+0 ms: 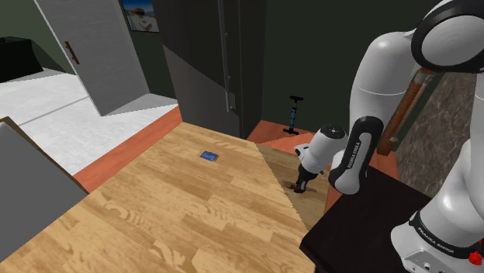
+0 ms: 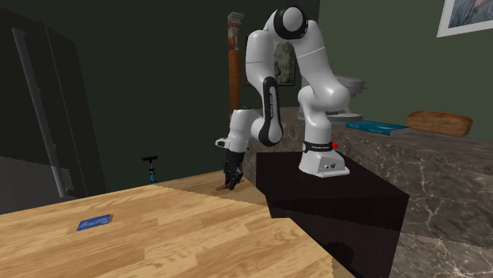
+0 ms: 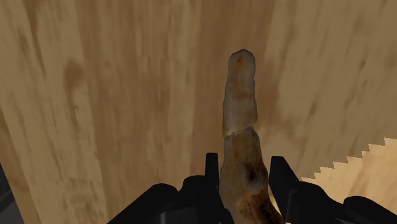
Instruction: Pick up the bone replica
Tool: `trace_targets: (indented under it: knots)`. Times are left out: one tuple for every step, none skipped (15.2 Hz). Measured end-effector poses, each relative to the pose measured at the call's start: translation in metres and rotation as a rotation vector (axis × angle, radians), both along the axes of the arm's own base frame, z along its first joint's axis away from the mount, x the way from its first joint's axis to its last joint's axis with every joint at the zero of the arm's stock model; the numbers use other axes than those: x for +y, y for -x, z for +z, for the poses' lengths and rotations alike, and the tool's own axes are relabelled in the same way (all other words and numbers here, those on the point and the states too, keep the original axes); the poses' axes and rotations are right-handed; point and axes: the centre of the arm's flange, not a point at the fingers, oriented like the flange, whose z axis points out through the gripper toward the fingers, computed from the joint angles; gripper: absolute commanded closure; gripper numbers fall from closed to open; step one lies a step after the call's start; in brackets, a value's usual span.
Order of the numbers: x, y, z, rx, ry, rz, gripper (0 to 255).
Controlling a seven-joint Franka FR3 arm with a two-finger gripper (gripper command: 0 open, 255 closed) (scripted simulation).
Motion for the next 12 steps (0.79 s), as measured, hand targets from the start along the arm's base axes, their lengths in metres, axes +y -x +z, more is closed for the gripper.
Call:
trace_targets:
  knots:
    - [0.0, 0.0, 0.006, 0.0, 0.0, 0.0, 255]
    - [0.0, 0.001, 0.012, 0.0, 0.0, 0.0, 255]
    - [0.001, -0.001, 0.016, 0.0, 0.0, 0.0, 255]
    - [0.002, 0.001, 0.02, 0.0, 0.0, 0.0, 255]
    - [0.001, 0.001, 0.025, 0.0, 0.0, 0.0, 255]
    - [0.001, 0.001, 0.031, 0.0, 0.0, 0.0, 255]
    - [0.001, 0.0, 0.037, 0.0, 0.0, 0.0, 255]
    - [0.001, 0.001, 0.043, 0.0, 0.0, 0.0, 255]
    - [0.001, -0.001, 0.048, 0.0, 0.0, 0.0, 255]
    - [0.002, -0.001, 0.054, 0.0, -0.001, 0.0, 255]
    - [0.002, 0.0, 0.059, 0.0, -0.001, 0.0, 255]
    - [0.002, 0.0, 0.062, 0.0, 0.0, 0.0, 255]
